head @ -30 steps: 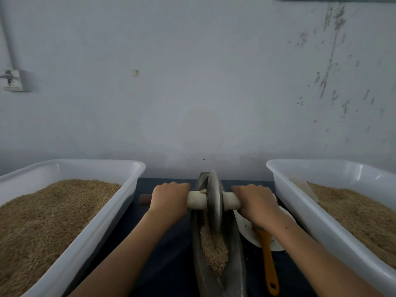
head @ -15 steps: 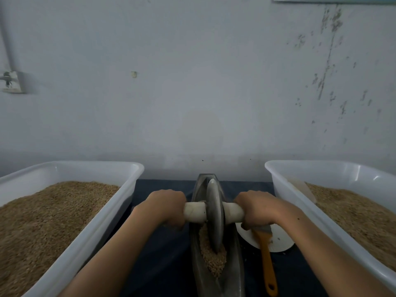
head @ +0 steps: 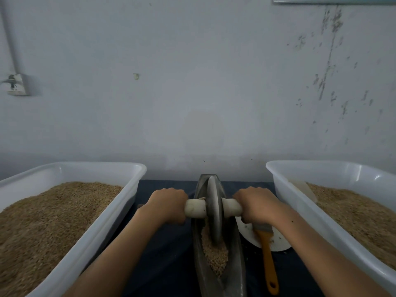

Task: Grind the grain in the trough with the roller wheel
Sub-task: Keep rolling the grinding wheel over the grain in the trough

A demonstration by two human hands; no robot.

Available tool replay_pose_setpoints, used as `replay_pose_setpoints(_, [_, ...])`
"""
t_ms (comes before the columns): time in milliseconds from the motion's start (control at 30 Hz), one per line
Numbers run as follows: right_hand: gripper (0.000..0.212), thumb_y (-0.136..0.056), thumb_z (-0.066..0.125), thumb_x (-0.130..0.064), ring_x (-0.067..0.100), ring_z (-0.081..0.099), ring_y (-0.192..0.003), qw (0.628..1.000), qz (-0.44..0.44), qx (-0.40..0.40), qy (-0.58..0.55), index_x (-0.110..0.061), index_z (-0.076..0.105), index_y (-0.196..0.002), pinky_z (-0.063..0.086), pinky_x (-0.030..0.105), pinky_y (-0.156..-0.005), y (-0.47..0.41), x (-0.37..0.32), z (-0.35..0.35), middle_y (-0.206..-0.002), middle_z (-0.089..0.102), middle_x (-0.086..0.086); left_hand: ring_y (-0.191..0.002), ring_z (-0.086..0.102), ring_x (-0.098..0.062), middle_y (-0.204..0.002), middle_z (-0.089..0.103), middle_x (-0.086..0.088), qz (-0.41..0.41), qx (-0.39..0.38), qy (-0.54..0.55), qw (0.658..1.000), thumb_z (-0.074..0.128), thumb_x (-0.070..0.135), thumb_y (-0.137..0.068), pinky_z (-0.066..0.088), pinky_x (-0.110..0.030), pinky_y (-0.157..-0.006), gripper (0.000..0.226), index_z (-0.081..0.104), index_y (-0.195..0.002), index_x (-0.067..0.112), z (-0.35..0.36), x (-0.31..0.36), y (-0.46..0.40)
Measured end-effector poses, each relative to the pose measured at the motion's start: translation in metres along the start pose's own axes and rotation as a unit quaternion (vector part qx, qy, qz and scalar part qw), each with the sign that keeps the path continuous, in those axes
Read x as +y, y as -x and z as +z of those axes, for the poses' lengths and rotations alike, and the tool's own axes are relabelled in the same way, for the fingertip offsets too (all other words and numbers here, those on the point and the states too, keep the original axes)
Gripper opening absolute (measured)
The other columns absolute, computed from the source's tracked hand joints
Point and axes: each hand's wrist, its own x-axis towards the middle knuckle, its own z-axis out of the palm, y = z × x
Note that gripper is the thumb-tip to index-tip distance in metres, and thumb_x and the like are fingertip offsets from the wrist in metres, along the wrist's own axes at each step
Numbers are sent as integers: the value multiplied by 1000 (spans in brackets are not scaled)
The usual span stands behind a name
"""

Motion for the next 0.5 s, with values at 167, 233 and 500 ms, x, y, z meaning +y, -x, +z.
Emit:
replay_pose_setpoints(167, [27,-82,66,-21,14,54,-75,999,-8,-34,13,-19,60,-109,27,21,-51,1,-2,-4,-92,61,0,-91,58,-18,-107,64,-1,-12,-77,38,996,73,33,-74,41,-30,-73,48,57,-118,20,-2,-3,2])
replay_pose_setpoints(233, [23,-84,63,-19,16,57,-79,1000,4,-3,5,-21,59,-107,32,23,-57,0,-3,0,-95,63,0,-89,58,-18,-104,64,-1,-25,-38,21,999,71,33,-76,40,-30,-71,43,57,-115,20,-1,0,2])
replay_pose_setpoints(500, [10,-90,53,-21,22,60,-86,983,65,172,-6,-25,47,-98,36,32,-66,-5,-6,23,-95,63,-1,-92,60,-20,-101,62,0,-35,186,-18,982,55,30,-88,34,-28,-67,20,52,-107,23,13,8,2])
